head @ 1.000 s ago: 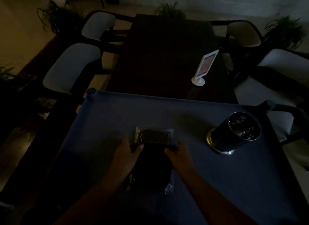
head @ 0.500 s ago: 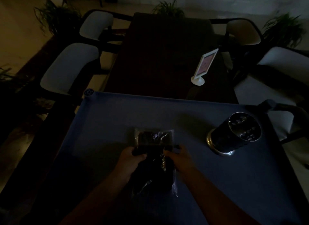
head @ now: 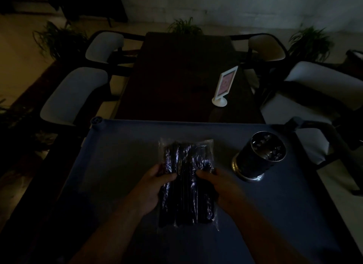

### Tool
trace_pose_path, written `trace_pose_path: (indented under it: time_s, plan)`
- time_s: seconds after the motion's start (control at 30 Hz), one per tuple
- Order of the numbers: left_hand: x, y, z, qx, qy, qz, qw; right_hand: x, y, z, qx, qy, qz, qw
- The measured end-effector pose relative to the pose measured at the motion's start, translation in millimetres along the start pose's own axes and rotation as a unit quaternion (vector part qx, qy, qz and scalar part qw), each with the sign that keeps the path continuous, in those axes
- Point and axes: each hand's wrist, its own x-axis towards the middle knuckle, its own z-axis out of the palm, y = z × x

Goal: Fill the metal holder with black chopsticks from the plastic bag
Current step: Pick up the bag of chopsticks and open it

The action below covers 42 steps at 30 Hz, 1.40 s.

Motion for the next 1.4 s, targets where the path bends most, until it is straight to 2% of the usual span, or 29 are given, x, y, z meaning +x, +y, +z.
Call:
trace_pose_path:
  time_s: [0.23, 0.4, 0.63, 0.77, 1.0, 1.17, 1.4]
  plan:
    - [-18.2, 24.8, 36.0, 0.005, -0.067, 0.076, 0.995, -31.2, -27.6, -7.0, 0.037, -0.017, -0.075, 0.996]
    - [-23.3, 38.8, 50.8, -0.009, -0.098, 0.117, 0.988, -49.4, -46.6, -5.0, 0.022, 0.011, -0.151, 0.988]
    - [-39.2, 69.7, 66.1, 0.077, -0.094, 0.173, 0.977, -63.8, -71.4, 1.5, 0.014, -0.007, -0.205, 0.979]
    - [-44.9, 76.6, 73.0, 0.062, -0.067, 0.191, 0.977, -71.0, -82.9, 5.5, -0.019, -0.027, -0.235, 0.971]
    - [-56.0, 80.1, 76.9, 0.042, -0.098, 0.172, 0.979, -83.1, -96.8, 7.3, -0.049, -0.014, -0.253, 0.966]
    - [-59.8, 81.9, 82.5, 0.073, -0.067, 0.167, 0.981, -85.0, -96.6, 7.7, -0.042, -0.042, -0.251, 0.966]
    - [-61.2, 83.3, 82.0, 0.080, -0.054, 0.183, 0.978, -83.2, -93.3, 10.4, -0.036, -0.035, -0.228, 0.972]
